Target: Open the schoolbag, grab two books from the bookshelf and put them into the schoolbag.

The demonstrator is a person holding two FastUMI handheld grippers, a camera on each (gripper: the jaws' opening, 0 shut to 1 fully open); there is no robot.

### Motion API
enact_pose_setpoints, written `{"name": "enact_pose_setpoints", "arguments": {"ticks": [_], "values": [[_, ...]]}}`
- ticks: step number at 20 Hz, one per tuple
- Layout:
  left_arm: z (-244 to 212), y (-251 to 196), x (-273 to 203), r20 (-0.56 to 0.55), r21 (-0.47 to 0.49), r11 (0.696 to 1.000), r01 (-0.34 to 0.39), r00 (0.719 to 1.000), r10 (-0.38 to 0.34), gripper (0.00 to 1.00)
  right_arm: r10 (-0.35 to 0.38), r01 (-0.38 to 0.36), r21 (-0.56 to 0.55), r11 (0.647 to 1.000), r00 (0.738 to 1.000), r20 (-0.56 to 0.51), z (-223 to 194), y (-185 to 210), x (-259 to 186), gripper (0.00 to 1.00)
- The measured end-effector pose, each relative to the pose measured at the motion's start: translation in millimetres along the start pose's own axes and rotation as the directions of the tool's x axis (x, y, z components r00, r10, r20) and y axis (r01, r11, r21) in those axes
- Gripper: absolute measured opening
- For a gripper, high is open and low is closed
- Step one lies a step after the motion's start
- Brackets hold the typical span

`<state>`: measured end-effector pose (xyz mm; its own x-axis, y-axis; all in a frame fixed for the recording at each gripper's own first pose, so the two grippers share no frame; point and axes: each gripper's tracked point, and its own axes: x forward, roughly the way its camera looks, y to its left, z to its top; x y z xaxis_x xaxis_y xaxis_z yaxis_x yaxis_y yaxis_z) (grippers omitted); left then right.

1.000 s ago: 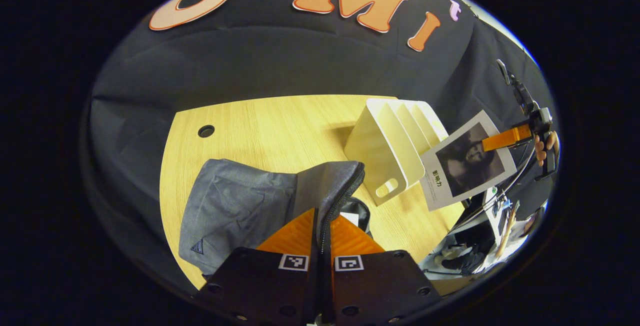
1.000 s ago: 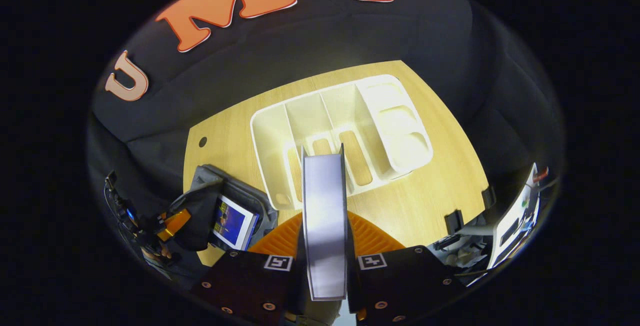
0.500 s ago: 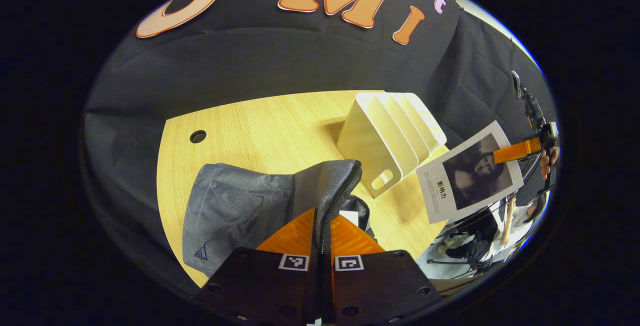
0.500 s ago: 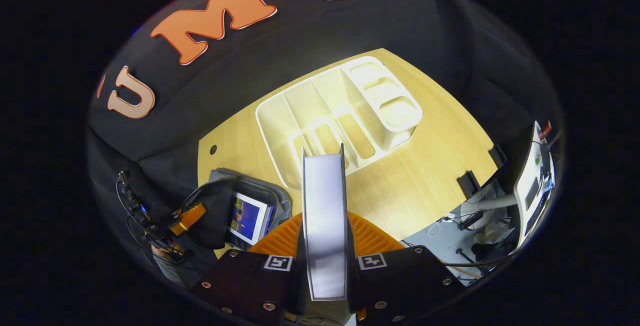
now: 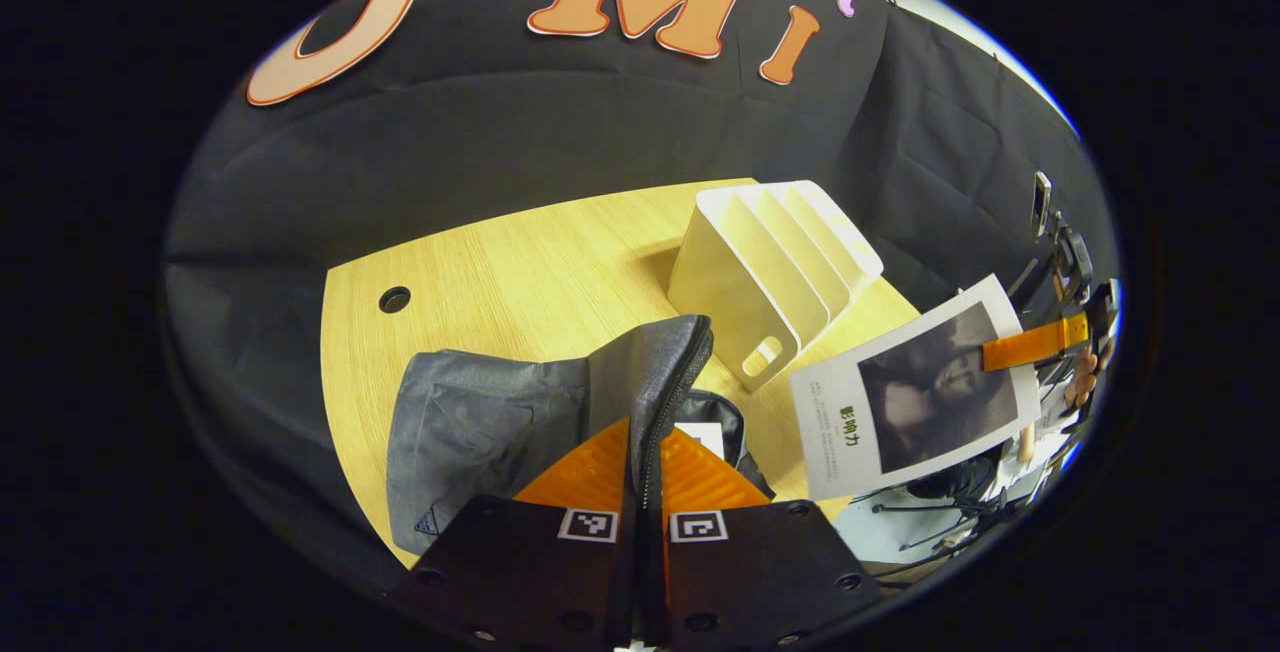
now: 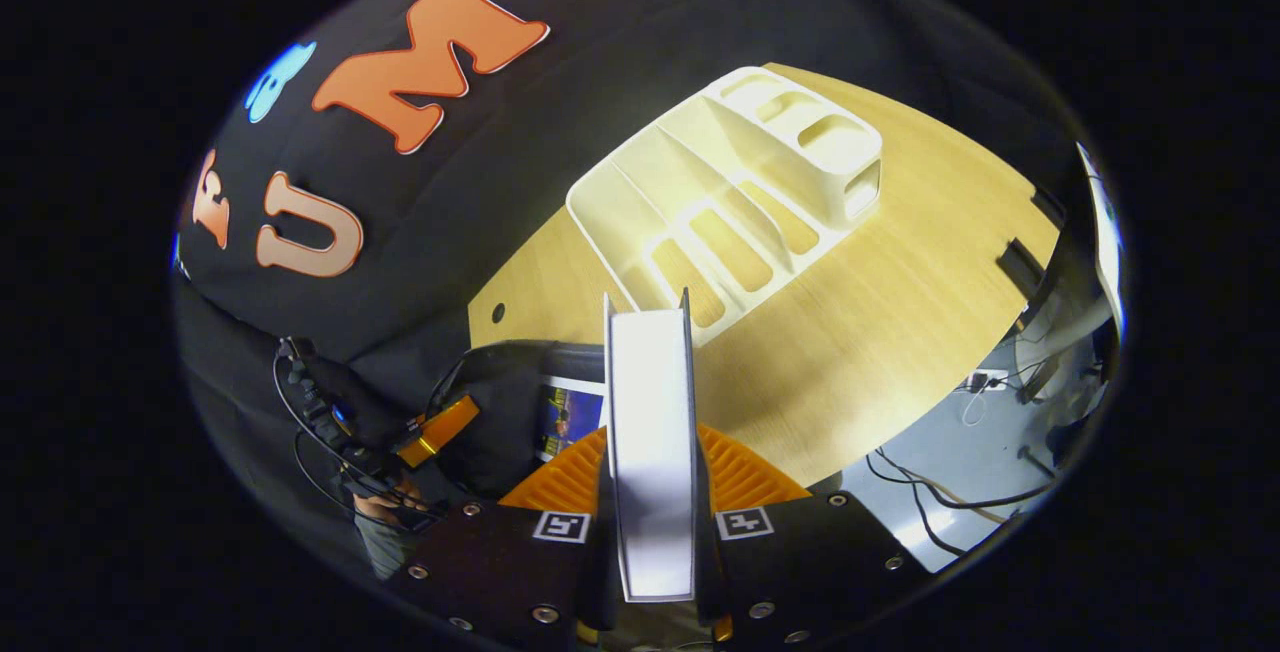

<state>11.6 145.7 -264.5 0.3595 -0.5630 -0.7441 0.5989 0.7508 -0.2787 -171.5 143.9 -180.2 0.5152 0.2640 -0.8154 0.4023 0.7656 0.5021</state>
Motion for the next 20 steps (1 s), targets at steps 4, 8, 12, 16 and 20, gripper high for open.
{"name": "enact_pose_setpoints", "arguments": {"ticks": [4, 8, 12, 16, 20], "values": [[5.9, 6.9, -12.5, 0.019, 0.008, 1.0, 0.012, 1.0, -0.012, 0.05, 0.112, -0.113, 0.066, 0.991, 0.993, 0.026, -13.7, 28.6, 17.3, 0.31], [10.5, 14.2, -23.1, 0.028, 0.006, 1.0, 0.016, 0.999, -0.016, 0.05, 0.191, -0.192, 0.103, 0.976, 0.981, 0.022, -30.2, 52.8, 42.7, 0.31], [16.6, 15.6, -31.1, 0.035, 0.0, 1.0, 0.016, 0.999, -0.016, 0.05, 0.276, -0.276, 0.158, 0.948, 0.961, 0.024, -39.2, 75.2, 72.9, 0.31], [23.1, 15.9, -36.0, 0.042, 0.007, 1.0, 0.015, 0.999, -0.015, 0.05, 0.327, -0.322, 0.184, 0.929, 0.945, 0.004, -53.6, 91.7, 103.8, 0.3], [32.5, 16.8, -43.5, 0.056, 0.01, 1.0, 0.018, 0.998, -0.018, 0.05, 0.351, -0.344, 0.202, 0.917, 0.936, 0.001, -61.8, 103.2, 128.4, 0.3]]}}
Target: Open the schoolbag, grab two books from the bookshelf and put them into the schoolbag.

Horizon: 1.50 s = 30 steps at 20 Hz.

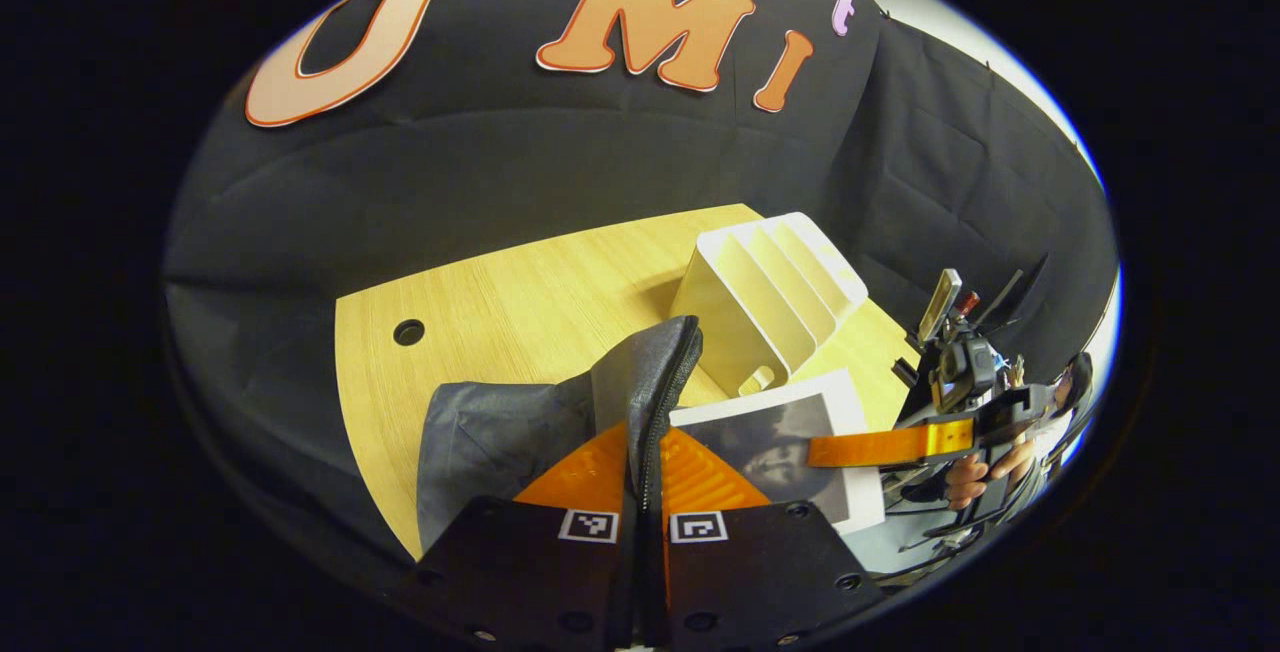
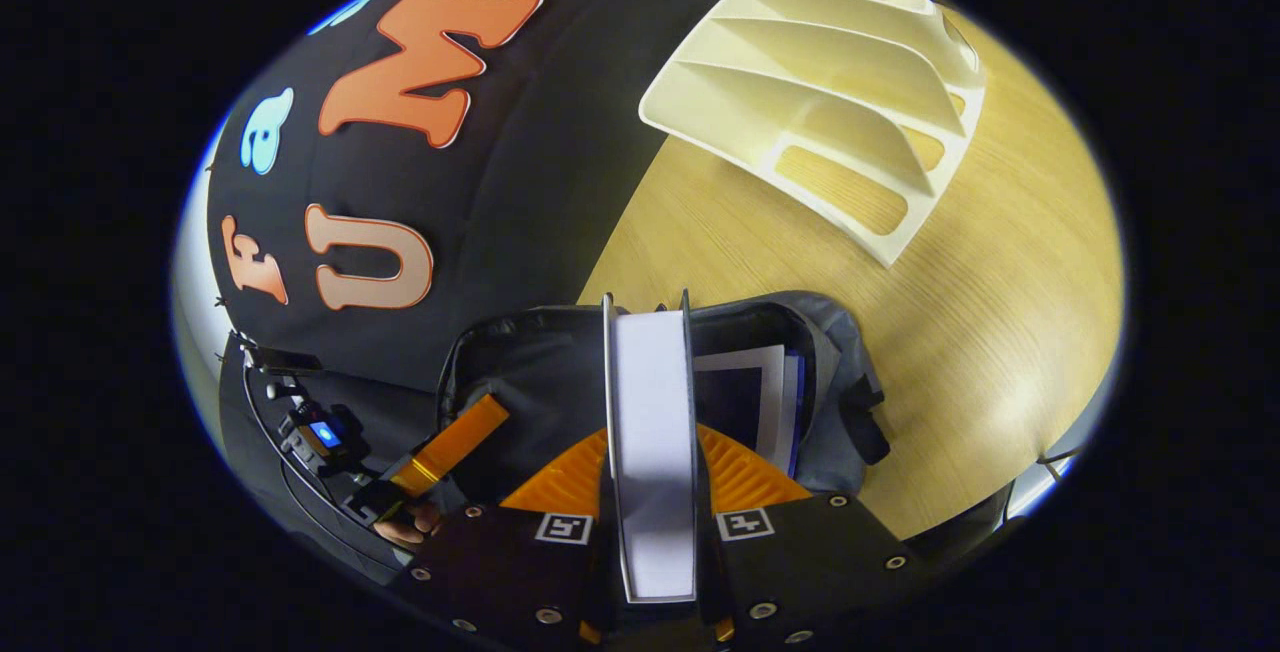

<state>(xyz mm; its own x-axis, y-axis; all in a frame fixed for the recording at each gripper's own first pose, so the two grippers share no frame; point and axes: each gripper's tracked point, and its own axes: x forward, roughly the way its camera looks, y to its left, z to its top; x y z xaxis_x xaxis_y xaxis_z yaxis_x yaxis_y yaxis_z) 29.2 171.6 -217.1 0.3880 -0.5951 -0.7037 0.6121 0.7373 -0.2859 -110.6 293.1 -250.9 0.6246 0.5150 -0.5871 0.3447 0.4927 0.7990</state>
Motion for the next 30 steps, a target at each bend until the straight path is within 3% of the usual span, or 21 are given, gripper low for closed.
{"name": "enact_pose_setpoints", "arguments": {"ticks": [12, 21, 23, 25, 28, 30], "values": [[8.1, -21.3, -5.5, 0.016, 0.02, 0.999, 0.045, 0.999, -0.045, 0.05, 0.086, -0.094, 0.099, 0.991, 0.993, 0.08, -22.8, -9.2, 76.4, 0.3], [7.8, -25.1, -3.4, 0.04, 0.016, 0.999, 0.034, 0.999, -0.034, 0.05, 0.024, -0.025, 0.007, 1.0, 0.999, 0.036, -37.1, -3.2, 121.8, 0.34], [6.5, -19.2, -4.9, 0.057, 0.003, 1.0, 0.004, 0.998, -0.004, 0.05, -0.061, 0.061, -0.065, 0.996, 0.998, -0.003, -40.7, -13.5, 117.3, 0.41], [1.6, -15.1, -2.3, 0.057, -0.006, 0.999, -0.033, 0.998, 0.033, 0.05, -0.155, 0.146, -0.159, 0.976, 0.987, -0.046, -42.6, -31.5, 106.0, 0.54], [-5.4, -18.2, -0.3, 0.064, -0.015, 0.997, -0.075, 0.995, 0.076, 0.06, -0.189, 0.165, -0.245, 0.956, 0.979, -0.078, -31.7, -37.3, 78.8, 0.77], [-6.3, -24.5, 3.8, 0.072, -0.056, 0.994, -0.096, 0.992, 0.1, 0.08, -0.209, 0.182, -0.285, 0.941, 0.976, -0.064, -12.1, -45.9, 55.8, 0.8]]}}
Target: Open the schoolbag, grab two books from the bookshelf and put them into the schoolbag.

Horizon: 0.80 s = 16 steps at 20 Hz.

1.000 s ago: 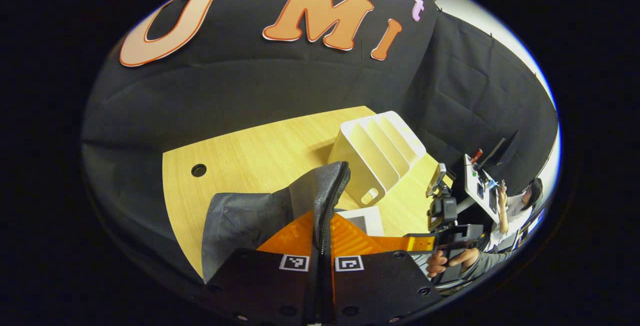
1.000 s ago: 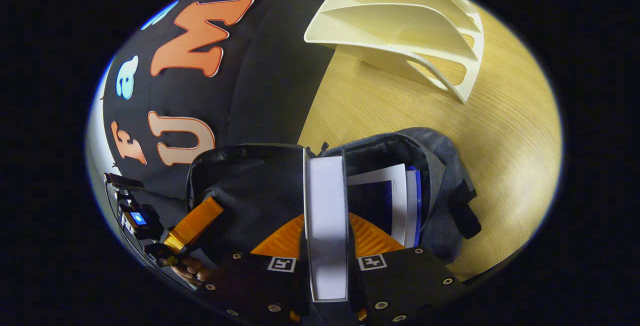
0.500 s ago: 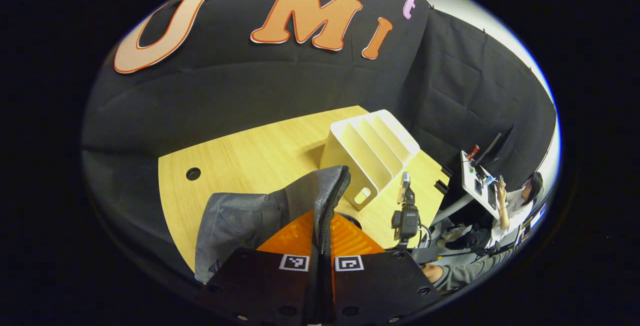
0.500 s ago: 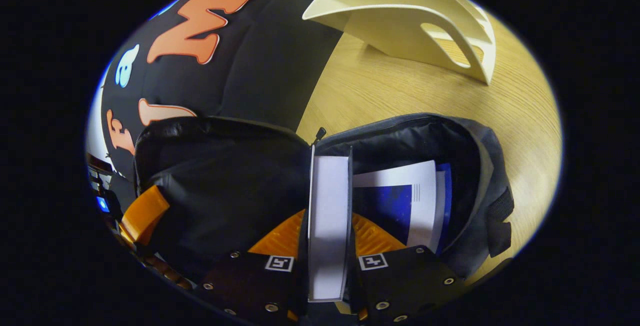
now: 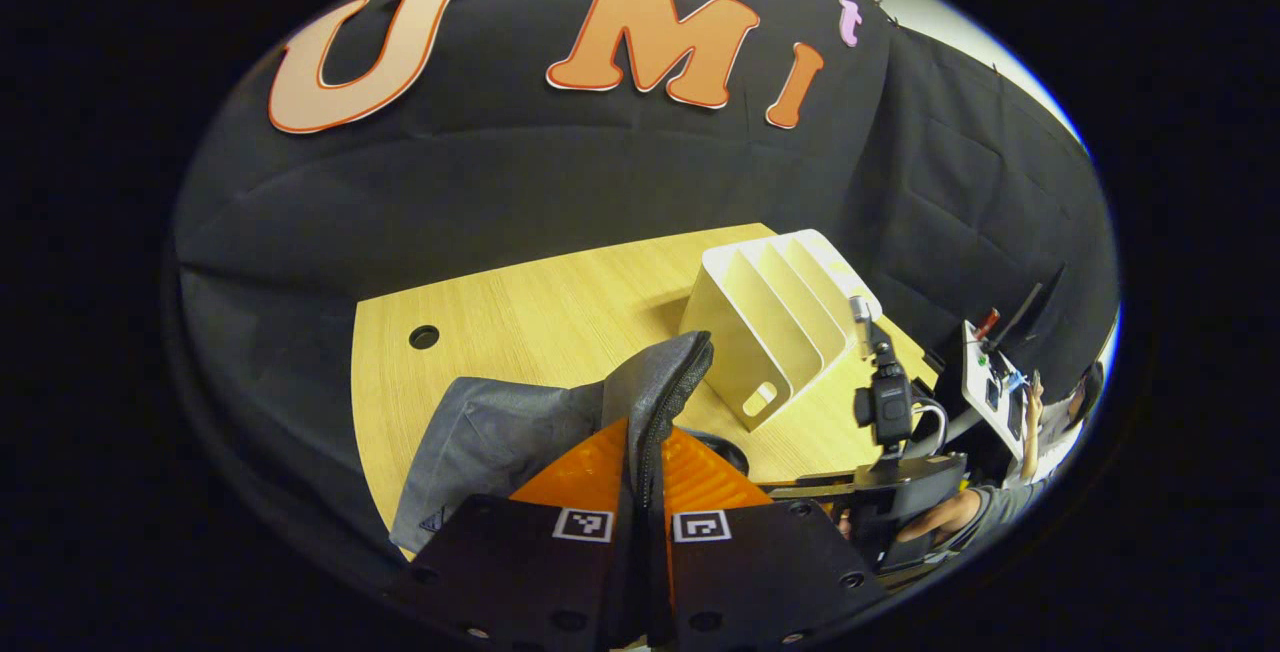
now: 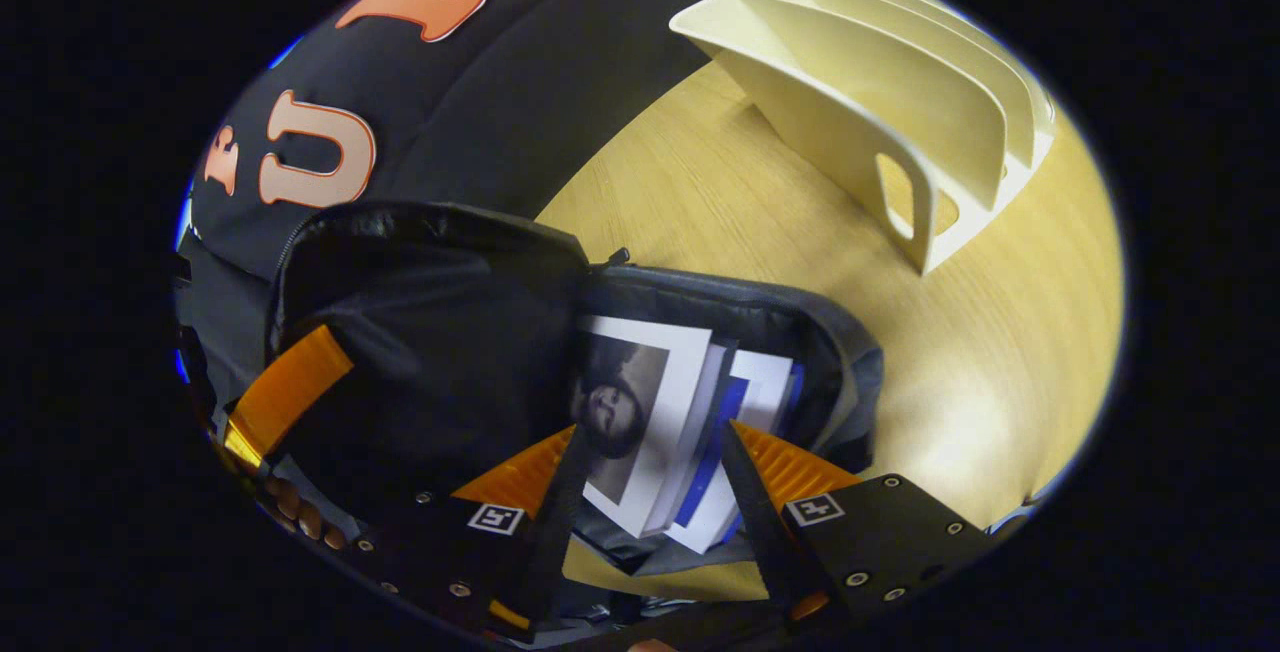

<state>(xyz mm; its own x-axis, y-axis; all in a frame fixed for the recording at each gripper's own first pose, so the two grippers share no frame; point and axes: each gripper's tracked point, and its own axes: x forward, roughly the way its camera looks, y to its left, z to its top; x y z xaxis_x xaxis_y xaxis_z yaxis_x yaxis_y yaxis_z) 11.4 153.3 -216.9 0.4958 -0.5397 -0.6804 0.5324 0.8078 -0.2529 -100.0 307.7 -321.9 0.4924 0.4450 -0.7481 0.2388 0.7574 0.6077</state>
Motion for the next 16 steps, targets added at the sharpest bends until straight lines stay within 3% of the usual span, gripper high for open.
{"name": "enact_pose_setpoints", "arguments": {"ticks": [1, 2, 7, 9, 12, 14, 16], "values": [[-3.5, -5.9, 0.4, 0.004, -0.021, 1.0, -0.006, 1.0, 0.006, 0.1, -0.014, 0.015, -0.024, 1.0, 1.0, 0.016, 8.5, -8.7, -11.0, 0.91], [-5.9, -13.0, 2.1, 0.003, -0.03, 1.0, -0.005, 1.0, 0.005, 0.11, -0.027, 0.029, -0.05, 0.998, 0.999, 0.034, 18.4, -17.3, -20.3, 0.8], [-20.4, -43.0, 6.9, -0.001, -0.054, 0.998, -0.045, 0.999, 0.045, 0.18, -0.07, 0.093, -0.175, 0.98, 0.989, 0.131, 70.1, -52.6, -71.4, 0.81], [-24.7, -61.3, 13.6, 0.004, -0.072, 0.996, -0.044, 0.999, 0.044, 0.31, -0.08, 0.121, -0.231, 0.965, 0.98, 0.181, 91.1, -62.6, -91.0, 0.81], [-30.0, -84.6, 24.4, 0.005, -0.081, 0.994, -0.067, 0.998, 0.068, 0.77, -0.08, 0.161, -0.303, 0.939, 0.962, 0.263, 127.5, -66.9, -118.1, 0.81], [-16.3, -101.9, 32.2, 0.033, -0.085, 0.993, -0.078, 0.996, 0.082, 0.81, -0.062, 0.182, -0.342, 0.922, 0.941, 0.333, 154.3, -65.0, -138.2, 0.81], [6.0, -117.5, 33.1, 0.099, -0.094, 0.992, -0.083, 0.991, 0.092, 0.95, -0.039, 0.213, -0.388, 0.897, 0.911, 0.409, 179.6, -65.5, -165.8, 0.81]]}}
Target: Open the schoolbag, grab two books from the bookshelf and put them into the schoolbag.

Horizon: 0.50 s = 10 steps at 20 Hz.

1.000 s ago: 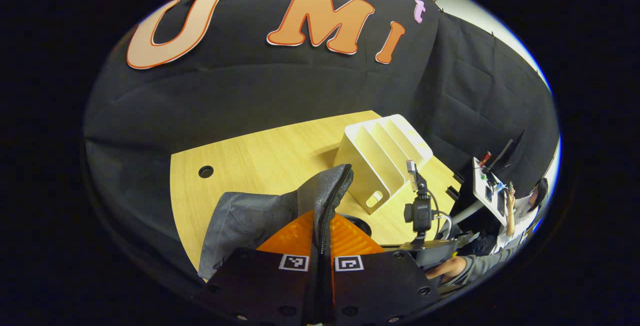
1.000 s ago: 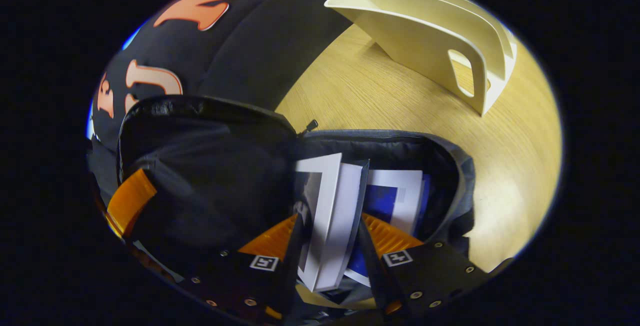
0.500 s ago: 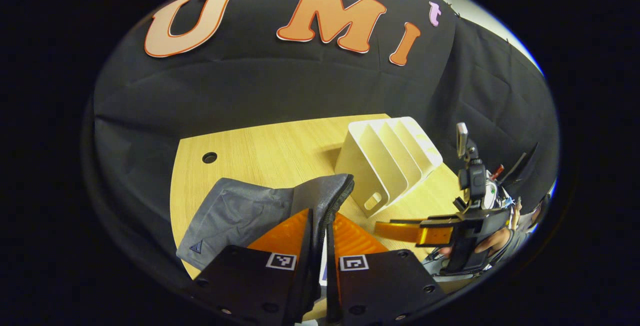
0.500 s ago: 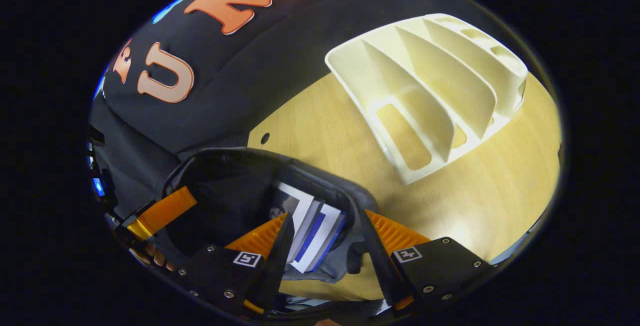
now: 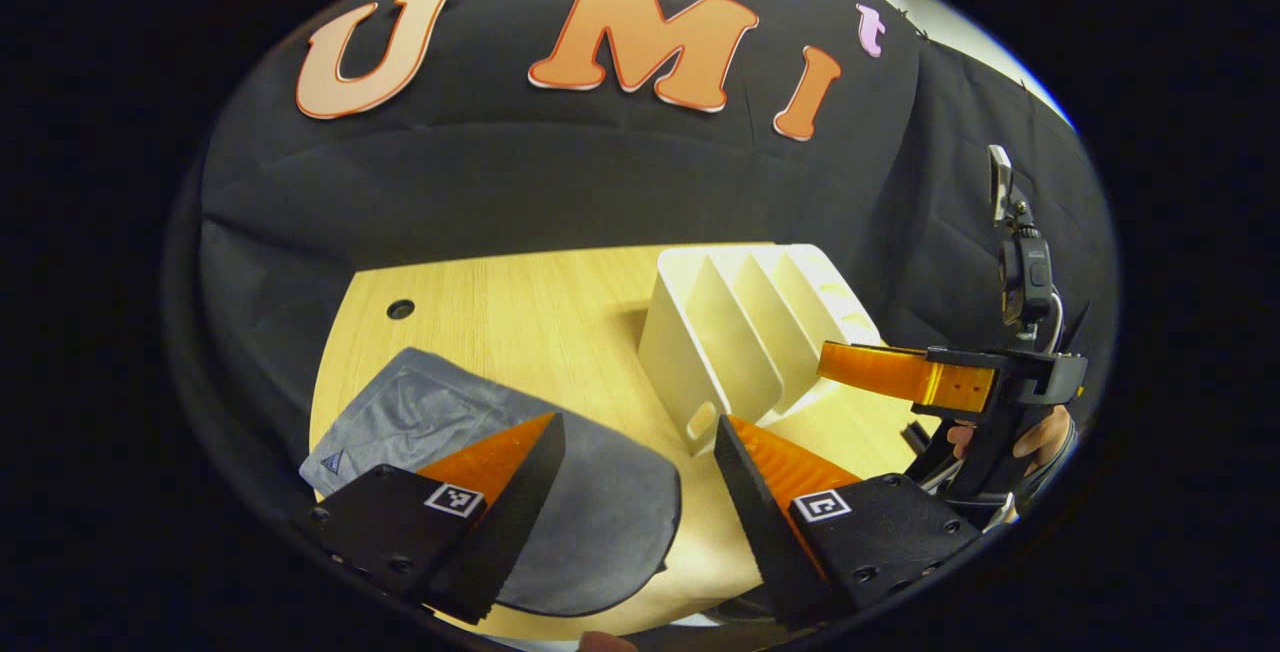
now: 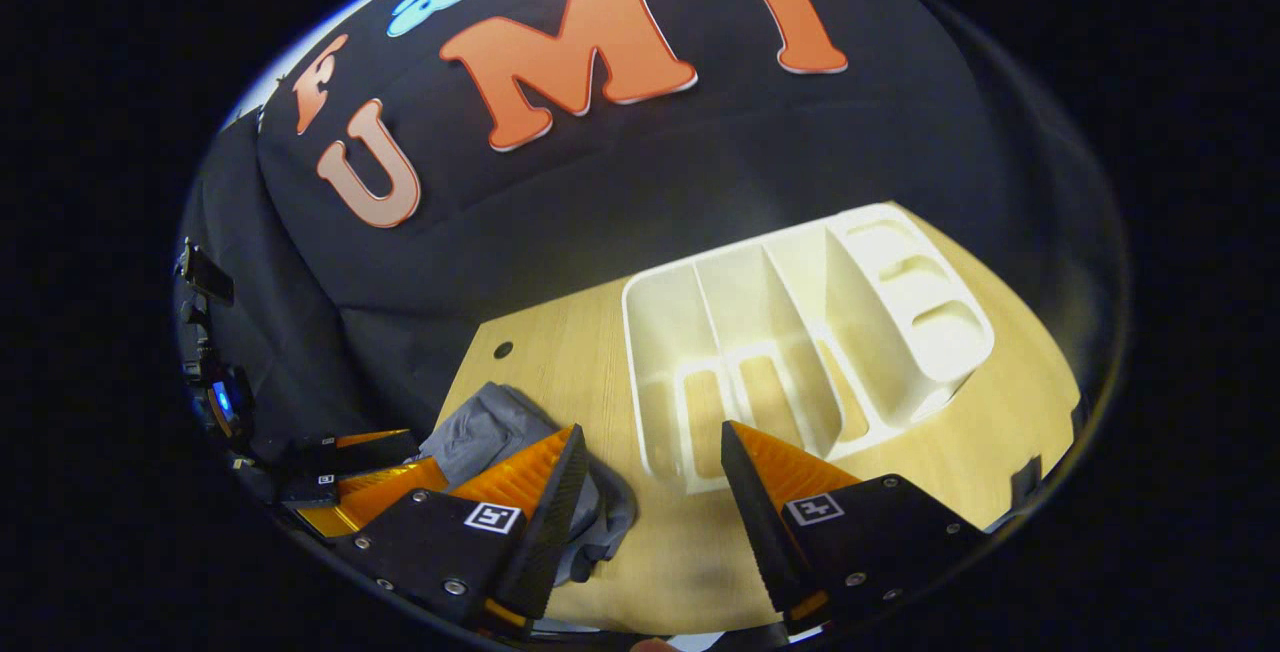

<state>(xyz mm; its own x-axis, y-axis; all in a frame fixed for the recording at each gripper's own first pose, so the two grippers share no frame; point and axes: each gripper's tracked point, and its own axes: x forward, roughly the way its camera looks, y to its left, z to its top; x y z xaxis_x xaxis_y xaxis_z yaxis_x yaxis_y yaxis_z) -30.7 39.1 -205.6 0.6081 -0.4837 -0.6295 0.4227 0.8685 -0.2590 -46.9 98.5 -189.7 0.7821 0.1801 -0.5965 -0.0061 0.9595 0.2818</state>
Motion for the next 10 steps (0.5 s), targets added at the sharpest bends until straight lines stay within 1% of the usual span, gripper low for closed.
{"name": "enact_pose_setpoints", "arguments": {"ticks": [1, 3, 4, 6, 7, 8, 9, 10], "values": [[12.2, -10.1, -2.6, 0.039, -0.005, 1.0, -0.006, 0.999, 0.006, 0.97, -0.004, 0.005, -0.032, 0.999, 0.999, 0.038, 16.1, -6.0, -9.4, 0.81], [45.6, -26.9, -11.1, 0.131, -0.005, 1.0, -0.028, 0.991, 0.028, 0.97, -0.002, 0.011, -0.082, 0.997, 0.993, 0.114, 49.1, -13.0, -23.5, 0.83], [65.2, -33.9, -16.6, 0.191, -0.001, 0.999, -0.052, 0.98, 0.051, 0.98, 0.007, 0.009, -0.104, 0.995, 0.988, 0.155, 66.2, -14.3, -29.3, 0.88], [96.5, -47.7, -23.9, 0.293, -0.001, 0.996, -0.093, 0.952, 0.089, 0.98, 0.026, 0.01, -0.158, 0.987, 0.974, 0.224, 95.7, -18.3, -41.2, 0.91], [109.6, -56.2, -29.2, 0.343, -0.01, 0.994, -0.106, 0.934, 0.103, 0.98, 0.036, 0.013, -0.185, 0.983, 0.965, 0.26, 109.4, -19.8, -48.3, 0.92], [119.4, -65.2, -32.9, 0.381, -0.02, 0.994, -0.109, 0.918, 0.108, 0.98, 0.046, 0.016, -0.215, 0.977, 0.959, 0.28, 118.7, -21.6, -55.1, 0.94], [126.2, -76.0, -31.1, 0.409, -0.028, 0.994, -0.104, 0.906, 0.107, 0.97, 0.061, 0.014, -0.235, 0.972, 0.948, 0.311, 127.6, -23.2, -63.0, 0.95], [131.6, -82.4, -31.7, 0.431, -0.044, 0.992, -0.122, 0.893, 0.129, 0.98, 0.089, -0.002, -0.254, 0.967, 0.938, 0.334, 134.0, -22.7, -71.9, 0.95]]}}
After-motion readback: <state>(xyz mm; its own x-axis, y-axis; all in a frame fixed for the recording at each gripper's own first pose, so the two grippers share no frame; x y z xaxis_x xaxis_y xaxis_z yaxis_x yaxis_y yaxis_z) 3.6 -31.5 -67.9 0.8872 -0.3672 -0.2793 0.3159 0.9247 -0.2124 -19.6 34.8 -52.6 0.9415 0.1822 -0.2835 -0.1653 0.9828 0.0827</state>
